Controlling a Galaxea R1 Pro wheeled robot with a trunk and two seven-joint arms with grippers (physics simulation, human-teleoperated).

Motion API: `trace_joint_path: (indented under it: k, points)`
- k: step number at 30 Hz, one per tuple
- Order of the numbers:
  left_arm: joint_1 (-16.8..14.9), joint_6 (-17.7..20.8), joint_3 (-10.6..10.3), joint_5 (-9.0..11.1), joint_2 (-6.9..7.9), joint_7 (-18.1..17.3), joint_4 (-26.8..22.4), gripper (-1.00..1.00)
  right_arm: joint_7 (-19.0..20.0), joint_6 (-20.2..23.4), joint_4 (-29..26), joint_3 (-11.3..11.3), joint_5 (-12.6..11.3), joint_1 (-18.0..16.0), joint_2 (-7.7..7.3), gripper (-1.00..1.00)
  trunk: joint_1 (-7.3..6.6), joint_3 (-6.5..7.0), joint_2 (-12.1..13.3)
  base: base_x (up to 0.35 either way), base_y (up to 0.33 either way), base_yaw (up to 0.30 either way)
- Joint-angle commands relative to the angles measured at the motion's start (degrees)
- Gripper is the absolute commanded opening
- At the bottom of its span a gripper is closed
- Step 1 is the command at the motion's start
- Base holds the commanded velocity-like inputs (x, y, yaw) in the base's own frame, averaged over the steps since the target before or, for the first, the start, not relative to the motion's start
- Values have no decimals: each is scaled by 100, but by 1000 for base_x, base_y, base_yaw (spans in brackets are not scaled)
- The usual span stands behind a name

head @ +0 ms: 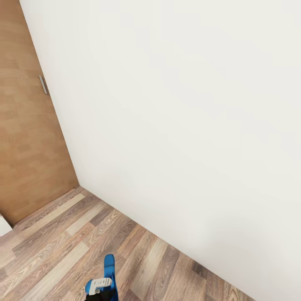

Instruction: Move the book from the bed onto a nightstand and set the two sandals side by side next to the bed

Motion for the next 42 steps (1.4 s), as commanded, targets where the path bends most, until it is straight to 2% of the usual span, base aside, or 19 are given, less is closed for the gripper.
trace_joint_path:
  k: [1,42]
  points:
    - [-4,-4,11,34,0,-29,10,-100,37,56,-9,-35,-22,-1,3,100,-1,-5,-2,18,-10,285]
    - [-3,-4,11,34,0,-29,10,-100,37,56,-9,-35,-19,-1,3,100,-1,-5,-2,1,0,285]
